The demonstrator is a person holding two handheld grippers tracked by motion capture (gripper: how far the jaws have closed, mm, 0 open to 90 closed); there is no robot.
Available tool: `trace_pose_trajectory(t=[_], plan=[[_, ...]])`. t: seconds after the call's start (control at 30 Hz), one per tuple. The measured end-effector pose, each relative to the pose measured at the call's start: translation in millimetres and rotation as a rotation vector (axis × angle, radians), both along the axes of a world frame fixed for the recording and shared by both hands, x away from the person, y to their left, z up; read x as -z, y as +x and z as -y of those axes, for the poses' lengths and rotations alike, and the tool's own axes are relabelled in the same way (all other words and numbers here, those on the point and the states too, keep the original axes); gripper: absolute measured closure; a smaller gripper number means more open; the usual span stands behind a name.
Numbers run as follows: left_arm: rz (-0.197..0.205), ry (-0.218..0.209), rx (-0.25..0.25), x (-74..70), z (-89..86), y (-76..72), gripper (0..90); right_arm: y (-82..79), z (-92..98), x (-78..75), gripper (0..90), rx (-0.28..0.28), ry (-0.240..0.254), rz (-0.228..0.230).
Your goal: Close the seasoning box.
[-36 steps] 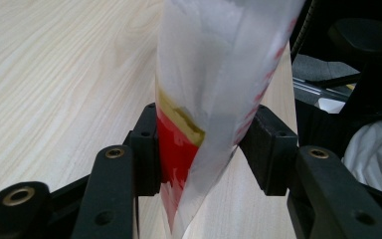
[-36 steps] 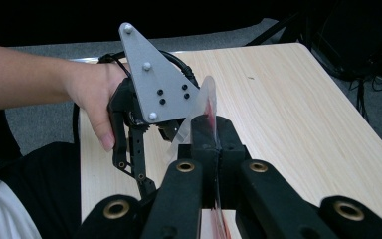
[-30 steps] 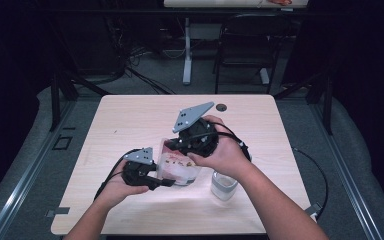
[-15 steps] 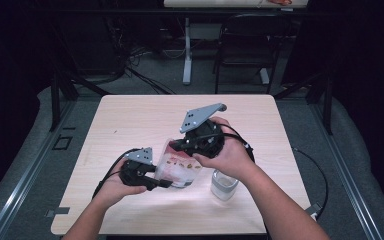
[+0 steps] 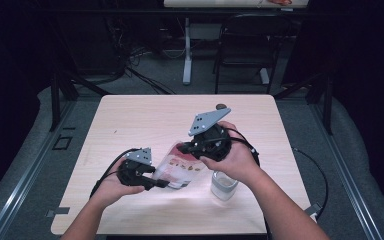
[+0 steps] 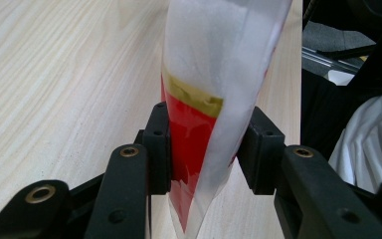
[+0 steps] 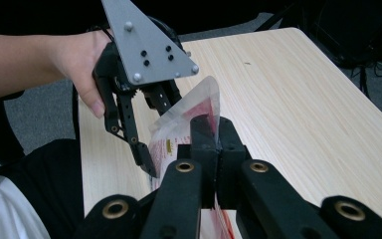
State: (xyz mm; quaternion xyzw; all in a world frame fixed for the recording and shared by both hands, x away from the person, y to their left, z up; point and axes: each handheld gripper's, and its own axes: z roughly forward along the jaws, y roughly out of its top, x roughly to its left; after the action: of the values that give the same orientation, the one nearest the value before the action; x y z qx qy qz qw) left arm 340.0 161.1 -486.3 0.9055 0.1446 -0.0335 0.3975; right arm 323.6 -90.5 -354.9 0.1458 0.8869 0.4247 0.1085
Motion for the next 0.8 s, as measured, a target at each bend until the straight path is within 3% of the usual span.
trace_pose_trajectory(t=[0.4,0.47,0.6,0.8], plan=[[-0.028,0.014,0.001,-1.2,-2.1,-1.2,63.5,-0.9,13.4,10.2,89.7,0.023,0.027,-0.018],[-0.020,0.043,-0.010,-1.9,-1.8,-1.9,63.5,-1.1,15.0,12.5,89.6,0.027,0.027,-0.023],[-0.042,0.032,0.003,0.3,-1.5,-1.5,63.7,-0.7,19.1,17.9,89.5,0.034,0.038,-0.033],[-0.032,0.070,-0.020,2.2,-1.5,-2.5,64.0,-0.2,22.9,26.7,89.4,0.044,0.039,-0.033]])
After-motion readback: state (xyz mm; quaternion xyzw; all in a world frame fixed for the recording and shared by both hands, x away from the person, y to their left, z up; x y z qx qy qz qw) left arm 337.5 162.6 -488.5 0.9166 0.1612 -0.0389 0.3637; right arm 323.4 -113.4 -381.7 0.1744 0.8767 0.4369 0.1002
